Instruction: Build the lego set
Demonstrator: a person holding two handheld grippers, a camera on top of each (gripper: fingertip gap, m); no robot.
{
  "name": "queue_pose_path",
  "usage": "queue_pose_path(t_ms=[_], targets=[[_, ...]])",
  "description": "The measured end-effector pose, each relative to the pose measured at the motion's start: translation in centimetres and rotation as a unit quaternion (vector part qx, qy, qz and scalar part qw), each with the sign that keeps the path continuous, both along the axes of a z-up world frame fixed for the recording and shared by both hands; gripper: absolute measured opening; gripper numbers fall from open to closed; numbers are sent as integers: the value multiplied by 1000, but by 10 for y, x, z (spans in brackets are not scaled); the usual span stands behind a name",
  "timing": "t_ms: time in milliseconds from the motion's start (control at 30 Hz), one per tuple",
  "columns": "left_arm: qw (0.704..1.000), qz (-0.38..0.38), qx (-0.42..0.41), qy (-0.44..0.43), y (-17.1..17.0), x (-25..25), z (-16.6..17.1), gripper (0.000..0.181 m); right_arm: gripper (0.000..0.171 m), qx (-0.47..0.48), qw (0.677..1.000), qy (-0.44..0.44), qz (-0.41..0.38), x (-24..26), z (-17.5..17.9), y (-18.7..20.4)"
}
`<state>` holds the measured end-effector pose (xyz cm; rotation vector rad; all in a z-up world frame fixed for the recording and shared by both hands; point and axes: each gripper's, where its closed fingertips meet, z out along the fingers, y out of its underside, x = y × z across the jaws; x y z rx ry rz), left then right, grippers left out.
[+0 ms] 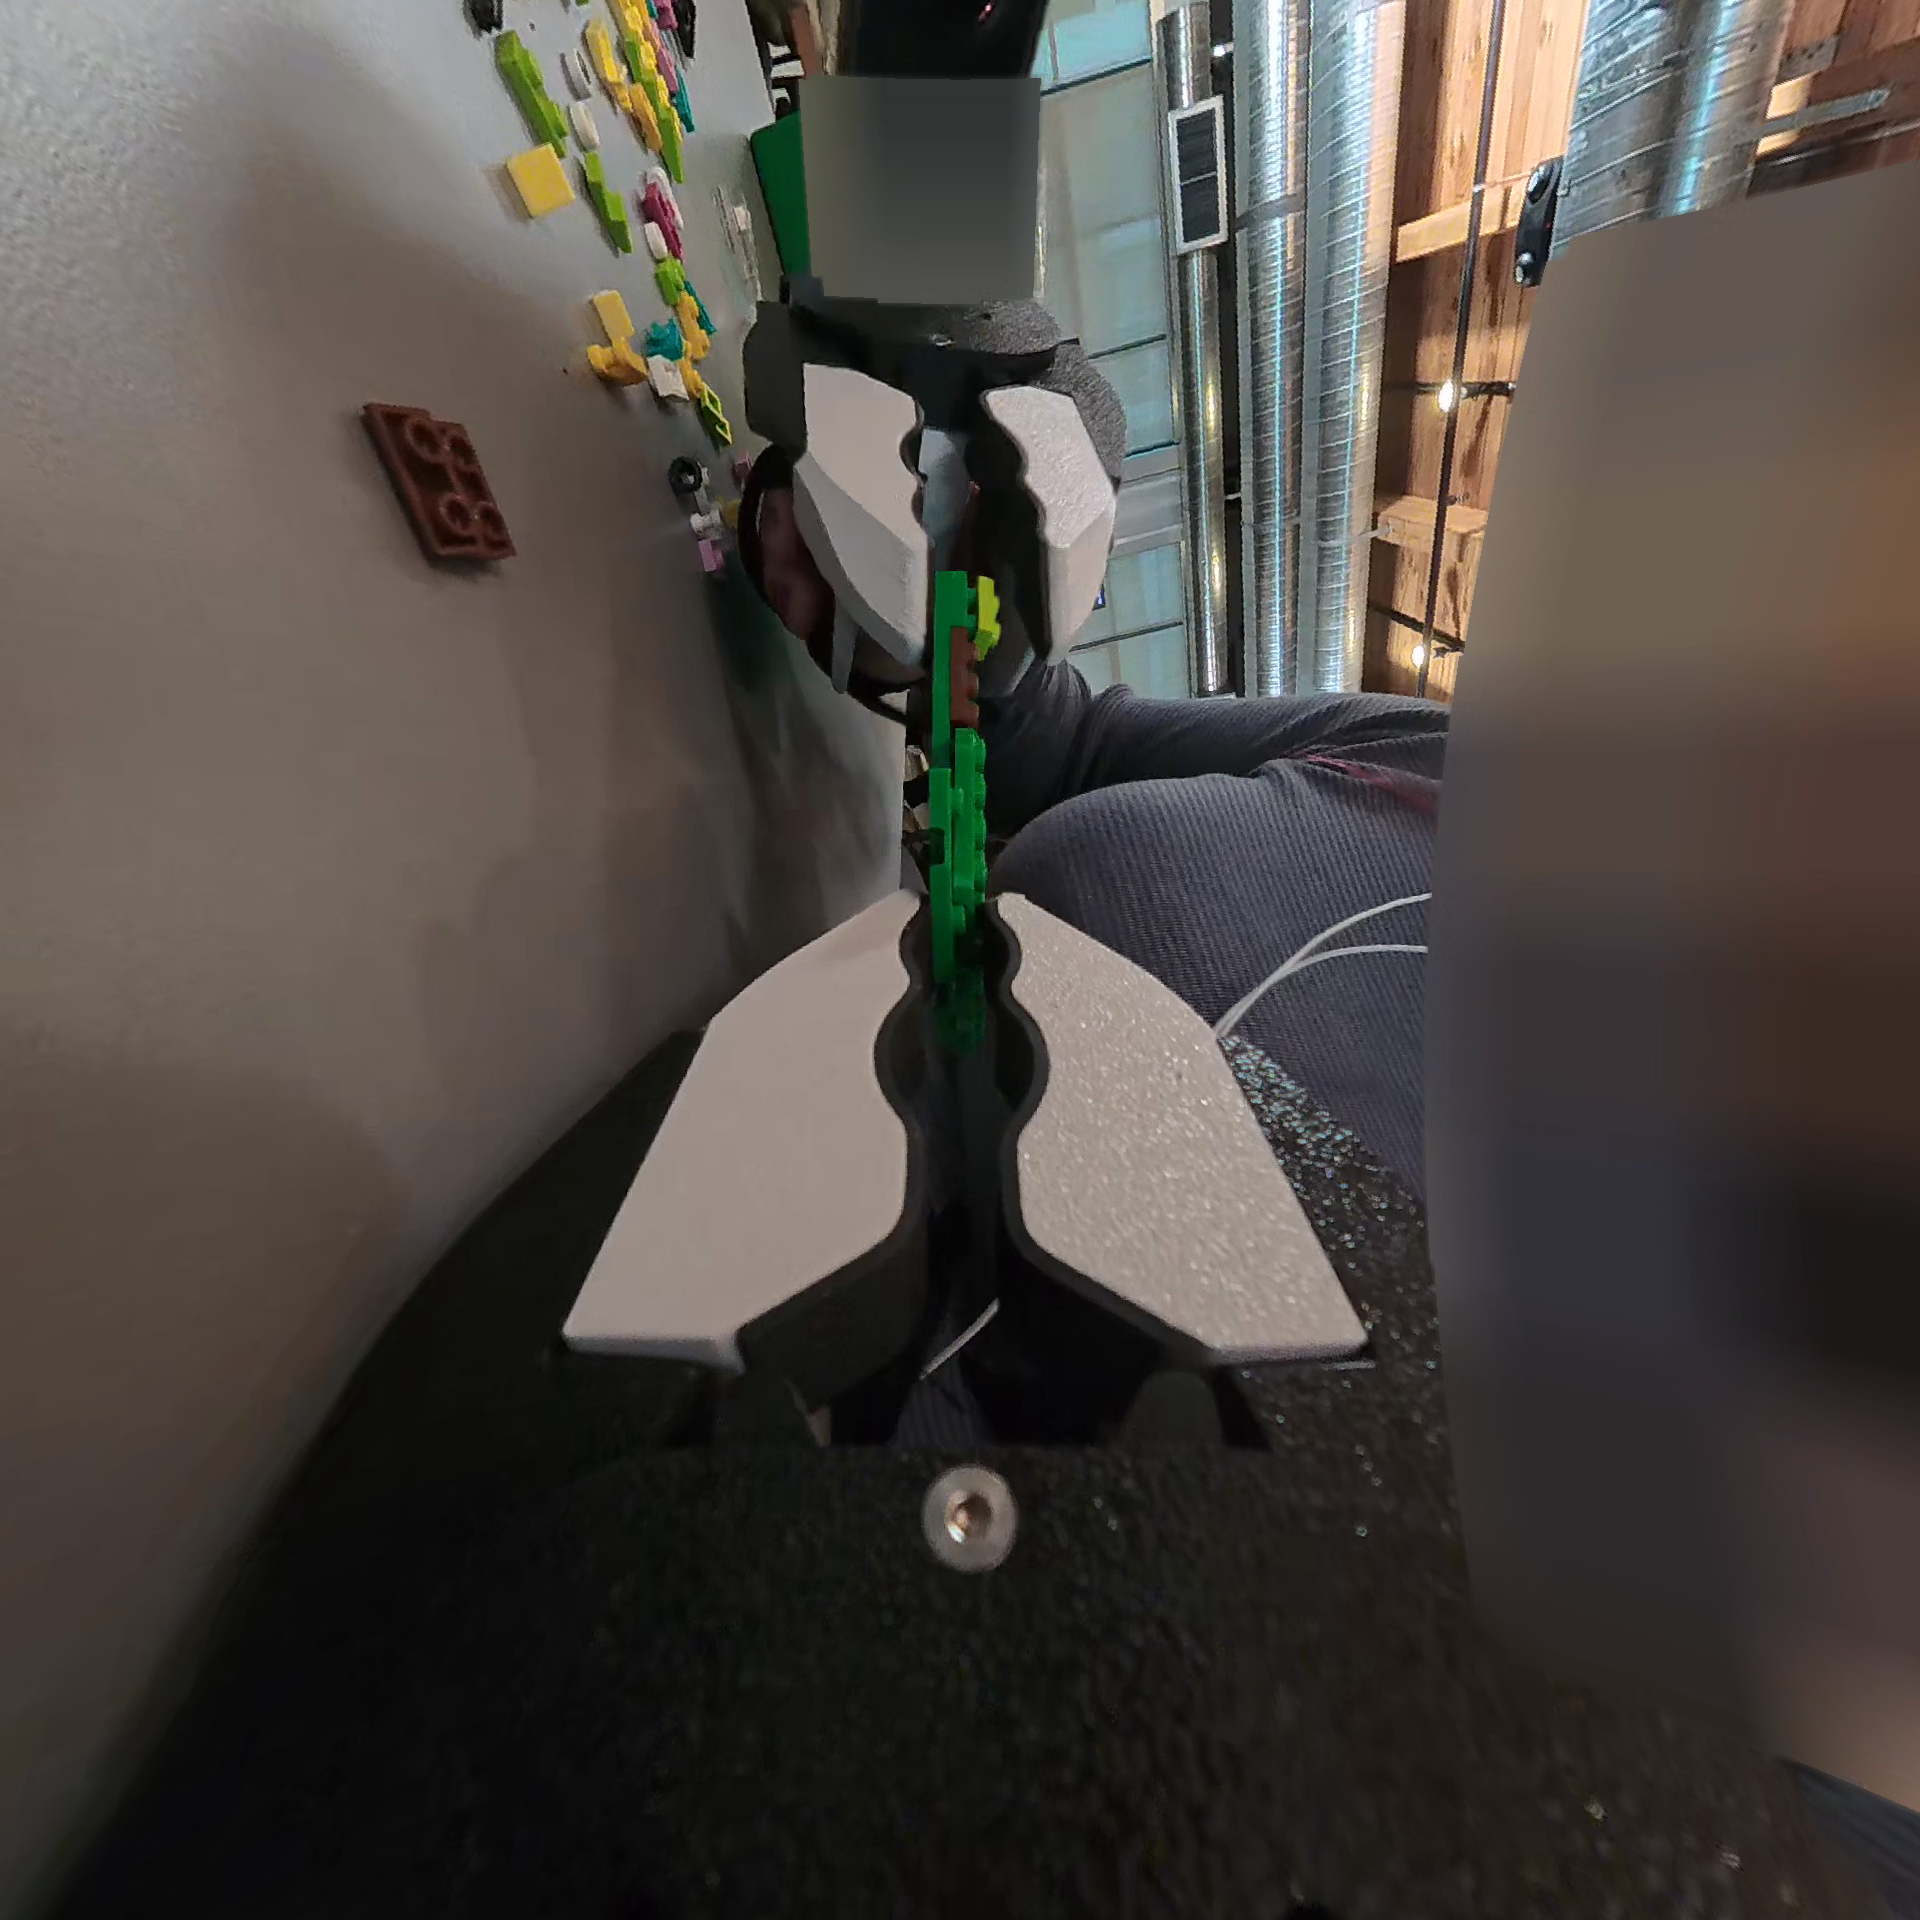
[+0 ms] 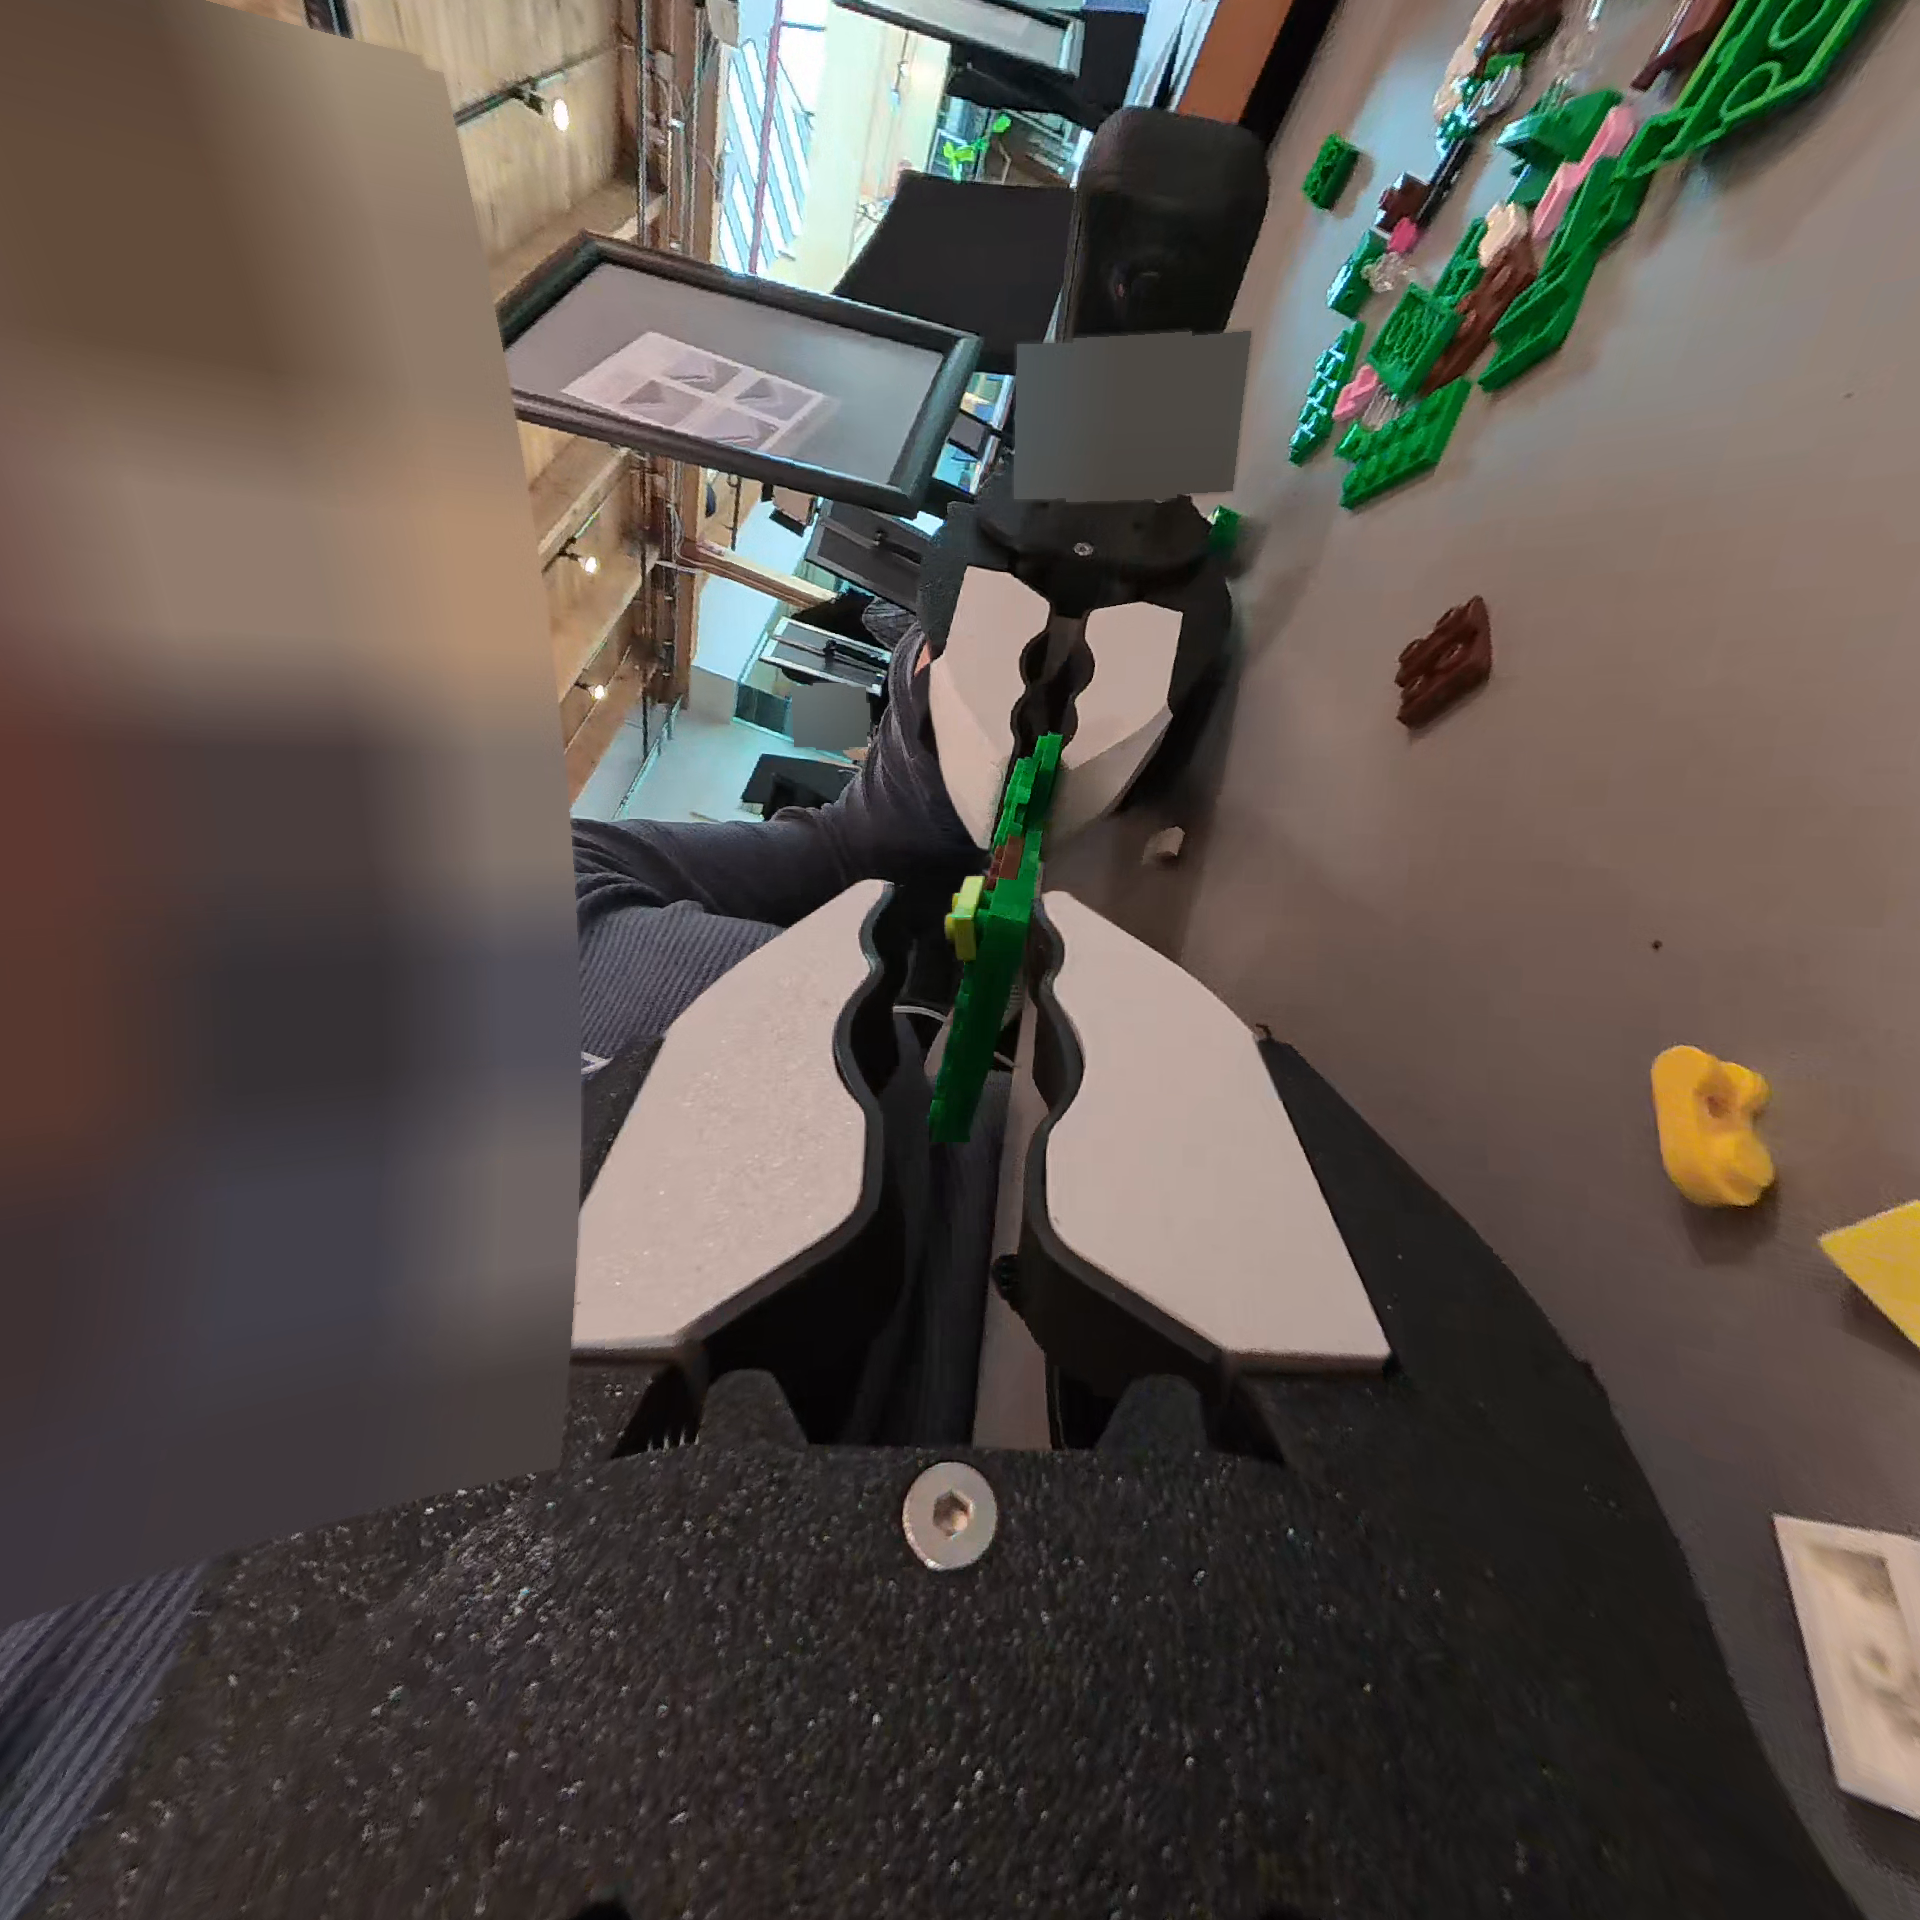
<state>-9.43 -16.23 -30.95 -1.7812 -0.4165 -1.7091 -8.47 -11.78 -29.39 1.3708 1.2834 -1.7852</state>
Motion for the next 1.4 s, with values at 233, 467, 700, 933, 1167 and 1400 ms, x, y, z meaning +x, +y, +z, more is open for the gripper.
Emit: queue_pose_path(t_ms=[233,467,700,933,1167,1400], targets=[[1000,-2,6,12,-1,2,0,8,13,18,1000,8,6,1,-4,-1],[994,-5,53,100,-6,11,2,8,12,74,997,24,27,12,-2,-5],[976,-19,103,188,-9,22,2,8,11,177,977,75,92,24,2,-9],[975,-13,102,195,-9,22,2,8,11,168,980,72,83,24,1,-10],[975,-6,110,194,4,26,10,53,11,119,988,95,26,11,15,0],[981,52,110,152,20,18,22,8,12,110,987,113,-11,8,22,2]])
